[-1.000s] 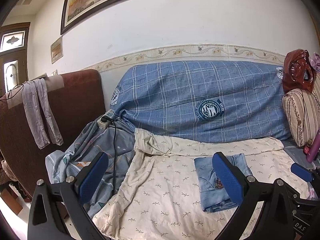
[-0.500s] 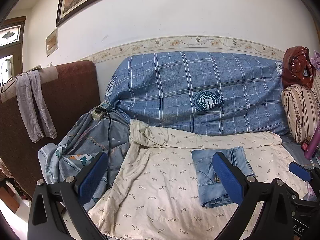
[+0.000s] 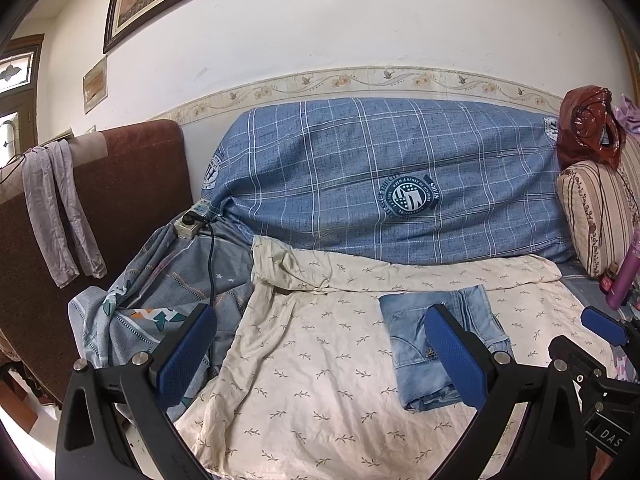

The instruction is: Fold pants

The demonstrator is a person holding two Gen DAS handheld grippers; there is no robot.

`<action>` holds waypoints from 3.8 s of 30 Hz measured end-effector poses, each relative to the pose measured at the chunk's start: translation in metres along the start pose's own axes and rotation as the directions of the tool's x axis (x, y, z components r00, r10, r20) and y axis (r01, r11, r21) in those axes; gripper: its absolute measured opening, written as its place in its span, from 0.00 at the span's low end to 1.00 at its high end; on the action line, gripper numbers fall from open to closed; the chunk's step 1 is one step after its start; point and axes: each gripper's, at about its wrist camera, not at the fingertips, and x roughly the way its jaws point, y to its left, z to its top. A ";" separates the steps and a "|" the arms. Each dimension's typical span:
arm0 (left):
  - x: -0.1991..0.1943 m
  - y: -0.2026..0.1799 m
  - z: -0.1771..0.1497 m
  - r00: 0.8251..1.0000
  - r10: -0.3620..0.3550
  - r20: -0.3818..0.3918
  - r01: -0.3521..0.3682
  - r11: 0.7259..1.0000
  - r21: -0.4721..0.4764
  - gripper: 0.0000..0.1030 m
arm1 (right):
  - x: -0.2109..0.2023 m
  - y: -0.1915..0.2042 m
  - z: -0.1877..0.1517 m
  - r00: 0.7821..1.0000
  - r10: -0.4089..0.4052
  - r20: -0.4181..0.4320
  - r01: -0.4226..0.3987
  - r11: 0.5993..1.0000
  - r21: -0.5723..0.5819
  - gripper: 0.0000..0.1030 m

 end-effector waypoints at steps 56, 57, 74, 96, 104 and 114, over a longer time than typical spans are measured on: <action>-0.015 -0.003 -0.001 0.990 -0.124 0.070 0.122 0.992 0.022 1.00 | -0.005 -0.005 0.004 0.998 -0.052 0.037 0.052 0.999 0.011 0.67; -0.014 -0.003 -0.001 0.989 -0.127 0.070 0.126 0.992 0.022 1.00 | -0.005 -0.005 0.004 0.998 -0.052 0.038 0.052 0.999 0.012 0.67; -0.010 -0.007 -0.002 0.986 -0.155 0.058 0.153 0.988 0.027 1.00 | 0.001 -0.010 0.001 0.998 -0.053 0.025 0.052 0.998 0.018 0.67; 0.013 -0.004 -0.004 0.983 -0.183 0.033 0.183 0.983 0.020 1.00 | 0.023 -0.013 0.002 0.998 -0.069 -0.003 0.069 0.997 0.025 0.67; 0.019 0.003 -0.001 0.982 -0.185 0.034 0.184 0.983 0.015 1.00 | 0.033 -0.007 0.007 0.998 -0.066 -0.013 0.066 0.998 0.005 0.67; 0.019 0.001 0.007 0.970 -0.226 0.086 0.223 0.974 0.037 1.00 | 0.043 -0.005 0.014 0.999 -0.053 -0.009 0.053 0.999 0.008 0.67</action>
